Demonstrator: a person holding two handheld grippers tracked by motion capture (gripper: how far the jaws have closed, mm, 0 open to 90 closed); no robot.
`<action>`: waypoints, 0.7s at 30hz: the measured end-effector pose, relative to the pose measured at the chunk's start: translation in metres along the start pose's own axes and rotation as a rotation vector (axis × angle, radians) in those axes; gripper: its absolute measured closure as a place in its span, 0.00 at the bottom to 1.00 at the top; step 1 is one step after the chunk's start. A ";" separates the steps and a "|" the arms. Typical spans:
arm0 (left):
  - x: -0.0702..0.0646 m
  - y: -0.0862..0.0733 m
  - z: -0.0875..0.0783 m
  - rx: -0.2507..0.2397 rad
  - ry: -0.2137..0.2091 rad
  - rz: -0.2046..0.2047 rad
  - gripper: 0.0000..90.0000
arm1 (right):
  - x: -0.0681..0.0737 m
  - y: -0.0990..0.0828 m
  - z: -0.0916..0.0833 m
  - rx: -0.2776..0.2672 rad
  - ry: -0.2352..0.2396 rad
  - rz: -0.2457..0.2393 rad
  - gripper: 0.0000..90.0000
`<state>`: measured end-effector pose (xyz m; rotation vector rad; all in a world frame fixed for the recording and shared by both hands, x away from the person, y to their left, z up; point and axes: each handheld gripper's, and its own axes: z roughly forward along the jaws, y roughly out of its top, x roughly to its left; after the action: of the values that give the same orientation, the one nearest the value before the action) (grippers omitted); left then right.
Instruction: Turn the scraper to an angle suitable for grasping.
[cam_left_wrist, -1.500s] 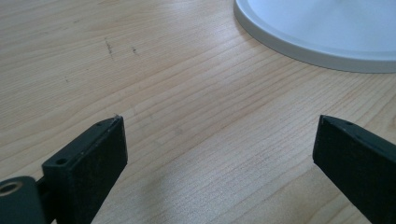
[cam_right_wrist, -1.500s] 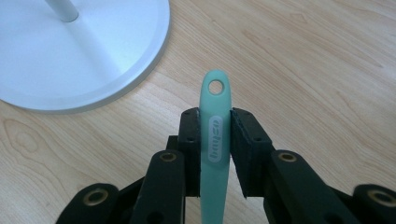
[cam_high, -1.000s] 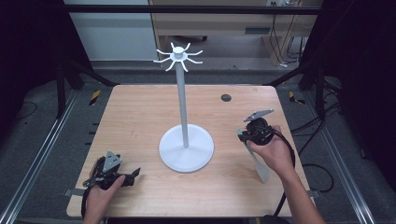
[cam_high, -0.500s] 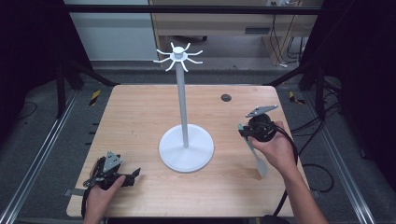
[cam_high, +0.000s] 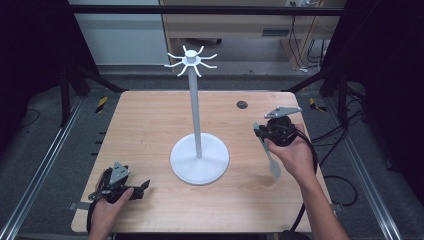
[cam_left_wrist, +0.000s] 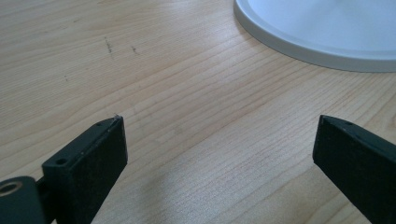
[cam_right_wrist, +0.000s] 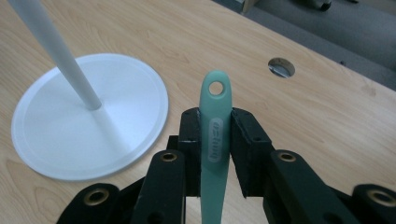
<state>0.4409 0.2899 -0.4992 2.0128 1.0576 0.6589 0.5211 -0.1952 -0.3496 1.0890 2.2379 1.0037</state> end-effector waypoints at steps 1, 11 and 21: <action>0.000 0.000 0.000 0.000 0.000 0.000 0.03 | 0.001 0.001 0.000 -0.009 -0.002 -0.001 0.83; 0.000 0.000 0.000 -0.002 0.000 -0.002 0.03 | 0.008 0.014 -0.001 -0.075 -0.006 -0.015 0.83; 0.000 0.000 0.000 -0.001 -0.002 -0.001 0.03 | 0.012 0.025 -0.002 -0.116 -0.009 -0.023 0.83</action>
<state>0.4410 0.2899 -0.4995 2.0116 1.0568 0.6566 0.5246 -0.1757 -0.3297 1.0135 2.1518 1.1019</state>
